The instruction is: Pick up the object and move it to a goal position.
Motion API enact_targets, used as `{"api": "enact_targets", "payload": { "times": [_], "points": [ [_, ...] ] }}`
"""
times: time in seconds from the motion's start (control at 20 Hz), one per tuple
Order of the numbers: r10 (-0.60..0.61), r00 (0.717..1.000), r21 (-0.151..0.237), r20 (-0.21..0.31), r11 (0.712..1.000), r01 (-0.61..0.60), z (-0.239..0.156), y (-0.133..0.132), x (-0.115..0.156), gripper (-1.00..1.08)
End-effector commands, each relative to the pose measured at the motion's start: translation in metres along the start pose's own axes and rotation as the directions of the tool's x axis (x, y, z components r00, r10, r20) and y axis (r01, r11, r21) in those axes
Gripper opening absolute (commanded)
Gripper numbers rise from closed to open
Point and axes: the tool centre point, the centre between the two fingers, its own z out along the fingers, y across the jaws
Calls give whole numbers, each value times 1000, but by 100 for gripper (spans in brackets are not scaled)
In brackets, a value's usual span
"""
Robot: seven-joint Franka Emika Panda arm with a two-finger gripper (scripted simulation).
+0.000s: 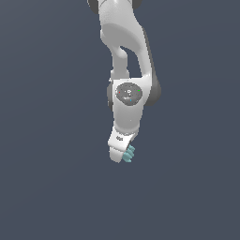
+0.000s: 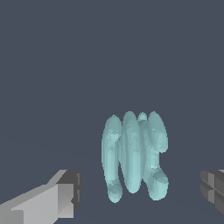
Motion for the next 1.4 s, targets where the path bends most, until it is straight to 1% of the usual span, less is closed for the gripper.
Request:
{"api": "enact_targets", "payload": {
  "times": [0.0, 0.2, 0.55, 0.85, 0.9, 1.35],
  "points": [
    [0, 1000, 0, 0, 1000, 0, 0, 0, 0, 100],
    [-1, 1000, 0, 0, 1000, 1, 10, 0, 0, 100],
    [-5, 1000, 0, 0, 1000, 5, 44, -1, 0, 100],
    [-5, 1000, 0, 0, 1000, 5, 50, 0, 0, 100],
    [-5, 1000, 0, 0, 1000, 5, 50, 0, 0, -100],
    [-5, 1000, 0, 0, 1000, 5, 50, 0, 0, -100]
  ]
}}
